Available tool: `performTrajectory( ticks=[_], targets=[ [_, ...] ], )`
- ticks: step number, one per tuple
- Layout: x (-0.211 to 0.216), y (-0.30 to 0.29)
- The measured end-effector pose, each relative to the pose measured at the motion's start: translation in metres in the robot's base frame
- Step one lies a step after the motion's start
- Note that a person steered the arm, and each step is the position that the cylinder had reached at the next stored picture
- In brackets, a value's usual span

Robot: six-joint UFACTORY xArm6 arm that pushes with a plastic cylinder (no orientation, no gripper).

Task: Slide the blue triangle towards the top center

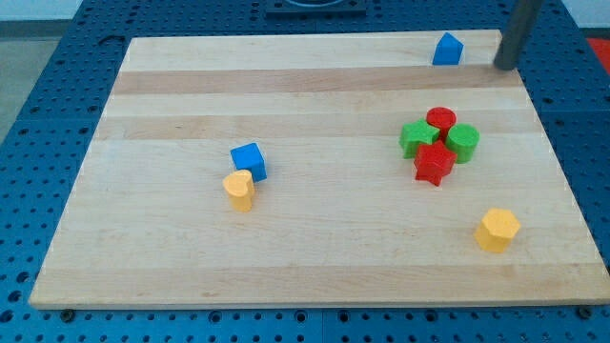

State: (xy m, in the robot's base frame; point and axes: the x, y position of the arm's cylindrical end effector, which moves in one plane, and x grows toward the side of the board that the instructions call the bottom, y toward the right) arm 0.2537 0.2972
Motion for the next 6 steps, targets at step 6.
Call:
performTrajectory(
  ticks=[6],
  targets=[
    [-0.026,-0.123]
  ],
)
